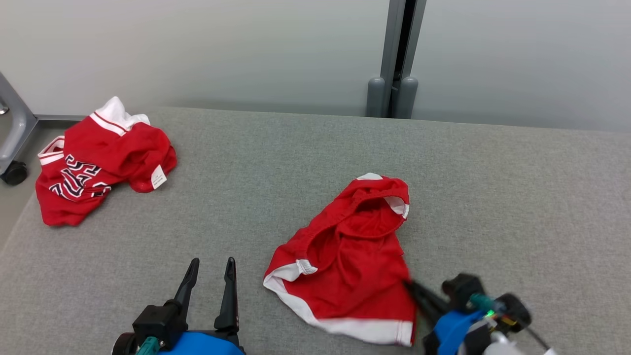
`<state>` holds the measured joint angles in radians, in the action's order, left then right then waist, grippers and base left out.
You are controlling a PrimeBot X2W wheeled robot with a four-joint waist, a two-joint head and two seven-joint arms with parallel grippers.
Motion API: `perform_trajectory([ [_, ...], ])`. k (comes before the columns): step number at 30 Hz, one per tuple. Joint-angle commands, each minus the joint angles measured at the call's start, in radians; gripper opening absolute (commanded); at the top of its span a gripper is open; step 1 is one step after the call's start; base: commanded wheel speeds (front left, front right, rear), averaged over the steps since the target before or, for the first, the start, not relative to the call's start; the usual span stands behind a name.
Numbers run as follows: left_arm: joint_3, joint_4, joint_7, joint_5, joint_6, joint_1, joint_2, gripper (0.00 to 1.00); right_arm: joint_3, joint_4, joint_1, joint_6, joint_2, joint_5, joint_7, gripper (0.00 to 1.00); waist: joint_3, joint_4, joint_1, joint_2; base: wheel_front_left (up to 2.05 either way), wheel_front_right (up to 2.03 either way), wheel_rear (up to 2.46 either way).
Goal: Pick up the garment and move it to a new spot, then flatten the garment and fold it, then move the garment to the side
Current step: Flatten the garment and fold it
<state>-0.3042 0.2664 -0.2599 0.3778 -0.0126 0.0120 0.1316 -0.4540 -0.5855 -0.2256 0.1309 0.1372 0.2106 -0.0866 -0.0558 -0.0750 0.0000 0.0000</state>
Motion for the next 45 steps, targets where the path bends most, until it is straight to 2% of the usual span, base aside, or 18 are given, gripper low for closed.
perform_trajectory([
  [1, 0.002, -0.003, -0.002, 0.001, -0.007, 0.006, 0.006, 1.0, 0.032, 0.009, -0.023, 0.0, 0.02, -0.011, -0.006, 0.0, 0.001, 0.003, 0.0, 0.0, 0.0, 0.0, 0.0],
  [8, -0.002, -0.006, -0.003, 0.004, -0.009, 0.01, 0.004, 1.0, 0.241, 0.041, -0.061, 0.0, 0.088, -0.054, 0.017, 0.0, 0.002, 0.012, 0.0, 0.0, 0.0, 0.0, 0.0],
  [14, -0.007, -0.006, -0.004, 0.005, -0.007, 0.017, 0.003, 1.0, 0.346, -0.009, -0.041, 0.0, 0.106, -0.078, 0.049, 0.0, -0.005, 0.009, 0.0, 0.0, 0.0, 0.0, 0.0],
  [15, -0.008, -0.006, -0.004, 0.006, -0.007, 0.016, 0.002, 1.0, 0.359, -0.017, -0.036, 0.0, 0.105, -0.085, 0.042, 0.15, -0.006, 0.008, 0.0, 0.0, 0.0, 0.0, 0.0],
  [16, -0.008, -0.007, -0.004, 0.007, -0.008, 0.016, 0.002, 1.0, 0.375, -0.023, -0.033, 0.0, 0.097, -0.089, 0.032, 0.51, -0.006, 0.007, 0.0, 0.0, 0.0, 0.0, 0.0],
  [17, -0.008, -0.007, -0.005, 0.007, -0.009, 0.015, 0.002, 1.0, 0.385, -0.025, -0.031, 0.0, 0.086, -0.09, 0.02, 1.0, -0.007, 0.007, 0.0, 0.0, 0.0, 0.0, 0.0],
  [22, -0.004, -0.005, -0.005, 0.009, -0.011, 0.001, 0.007, 1.0, 0.43, 0.009, -0.003, 0.0, 0.05, -0.097, -0.033, 1.0, -0.001, 0.01, 0.0, 0.0, 0.0, 0.0, 0.0],
  [26, -0.005, -0.004, -0.005, 0.01, -0.013, -0.008, 0.008, 1.0, 0.447, 0.107, 0.04, 0.0, 0.013, -0.112, -0.061, 1.0, 0.011, 0.016, 0.0, 0.0, 0.0, 0.0, 0.0],
  [31, -0.008, -0.006, -0.005, 0.013, -0.014, -0.021, 0.009, 1.0, 0.362, 0.257, 0.133, 0.0, -0.032, -0.081, -0.024, 1.0, 0.021, 0.025, 0.0, 0.0, 0.0, 0.0, 0.0],
  [34, -0.011, -0.005, -0.005, 0.013, -0.012, -0.022, 0.009, 1.0, 0.287, 0.301, 0.176, 0.0, -0.047, -0.051, 0.016, 1.0, 0.02, 0.028, 0.0, 0.0, 0.0, 0.0, 0.0],
  [40, -0.019, -0.002, -0.006, 0.011, -0.005, -0.006, 0.009, 1.0, 0.183, 0.26, 0.144, 0.0, -0.044, -0.033, 0.058, 1.0, 0.008, 0.018, 0.0, 0.0, 0.0, 0.0, 0.0],
  [45, -0.025, 0.004, -0.004, 0.011, -0.003, 0.004, 0.011, 1.0, 0.125, 0.16, 0.077, 0.0, -0.034, -0.021, 0.067, 1.0, -0.001, -0.002, 0.0, 0.0, 0.0, 0.0, 0.0],
])
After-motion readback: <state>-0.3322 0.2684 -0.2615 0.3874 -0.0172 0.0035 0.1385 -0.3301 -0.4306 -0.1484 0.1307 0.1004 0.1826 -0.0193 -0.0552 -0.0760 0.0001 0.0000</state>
